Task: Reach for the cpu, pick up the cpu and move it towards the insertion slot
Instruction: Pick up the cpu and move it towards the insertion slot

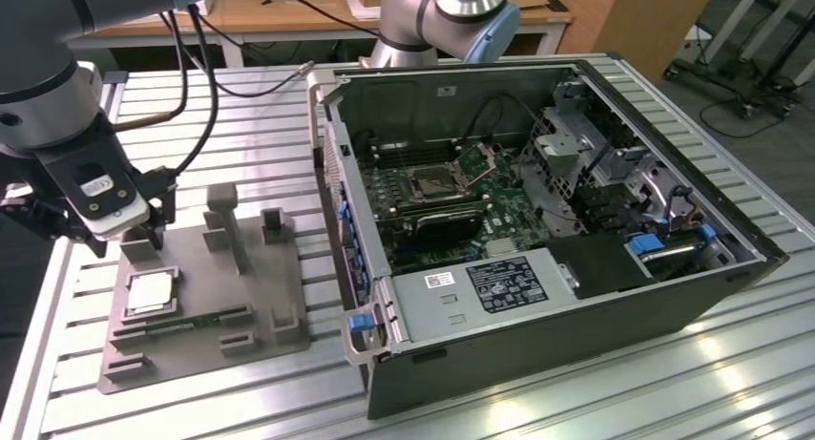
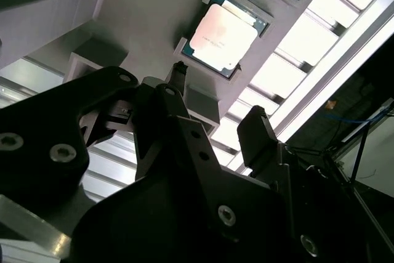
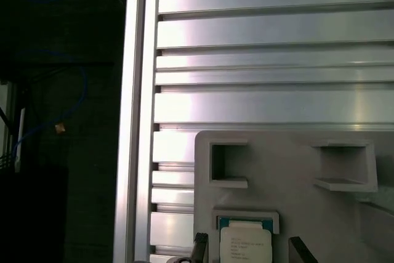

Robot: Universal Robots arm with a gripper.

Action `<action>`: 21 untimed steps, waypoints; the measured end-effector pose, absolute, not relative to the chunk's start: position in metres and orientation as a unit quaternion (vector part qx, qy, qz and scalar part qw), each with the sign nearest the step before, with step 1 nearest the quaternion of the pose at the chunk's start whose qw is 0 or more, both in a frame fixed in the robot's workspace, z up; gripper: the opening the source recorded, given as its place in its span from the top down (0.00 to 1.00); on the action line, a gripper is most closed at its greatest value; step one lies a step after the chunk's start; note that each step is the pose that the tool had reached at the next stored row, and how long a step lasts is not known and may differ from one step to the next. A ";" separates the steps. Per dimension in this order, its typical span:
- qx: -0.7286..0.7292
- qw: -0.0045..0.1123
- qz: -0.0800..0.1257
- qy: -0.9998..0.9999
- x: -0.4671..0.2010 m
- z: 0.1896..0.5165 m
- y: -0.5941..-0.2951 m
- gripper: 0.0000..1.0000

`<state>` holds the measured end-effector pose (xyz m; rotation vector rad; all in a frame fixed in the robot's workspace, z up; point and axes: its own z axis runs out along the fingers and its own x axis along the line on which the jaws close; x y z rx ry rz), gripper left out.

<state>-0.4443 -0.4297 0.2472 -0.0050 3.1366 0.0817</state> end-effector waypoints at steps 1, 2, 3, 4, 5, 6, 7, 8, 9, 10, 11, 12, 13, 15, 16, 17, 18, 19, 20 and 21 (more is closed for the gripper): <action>-0.002 0.002 0.026 1.000 -0.444 0.247 -0.430 0.39; -0.002 0.002 0.026 1.000 -0.444 0.247 -0.430 0.39; -0.002 0.002 0.026 1.000 -0.444 0.247 -0.430 0.39; -0.002 0.002 0.026 1.000 -0.444 0.246 -0.430 0.39; -0.002 0.002 0.026 1.000 -0.444 0.246 -0.430 0.39; -0.002 0.002 0.026 1.000 -0.444 0.246 -0.430 0.39; -0.002 0.002 0.026 1.000 -0.444 0.246 -0.430 0.39; -0.002 0.002 0.026 1.000 -0.444 0.246 -0.430 0.39; -0.002 0.002 0.026 1.000 -0.444 0.245 -0.430 0.39; -0.002 0.002 0.026 1.000 -0.444 0.245 -0.430 0.39; -0.002 0.002 0.026 1.000 -0.444 0.244 -0.430 0.39; -0.002 0.002 0.026 1.000 -0.444 0.244 -0.430 0.39; -0.002 0.002 0.026 1.000 -0.444 0.244 -0.431 0.39; -0.002 0.002 0.026 1.000 -0.444 0.243 -0.432 0.39; -0.002 0.002 0.026 1.000 -0.444 0.242 -0.433 0.39; -0.002 0.002 0.026 1.000 -0.444 0.242 -0.433 0.39; -0.002 0.002 0.026 1.000 -0.444 0.241 -0.434 0.39; -0.002 0.002 0.026 1.000 -0.444 0.241 -0.435 0.39; -0.002 0.002 0.026 1.000 -0.444 0.240 -0.436 0.39; -0.002 0.002 0.026 1.000 -0.444 0.240 -0.437 0.39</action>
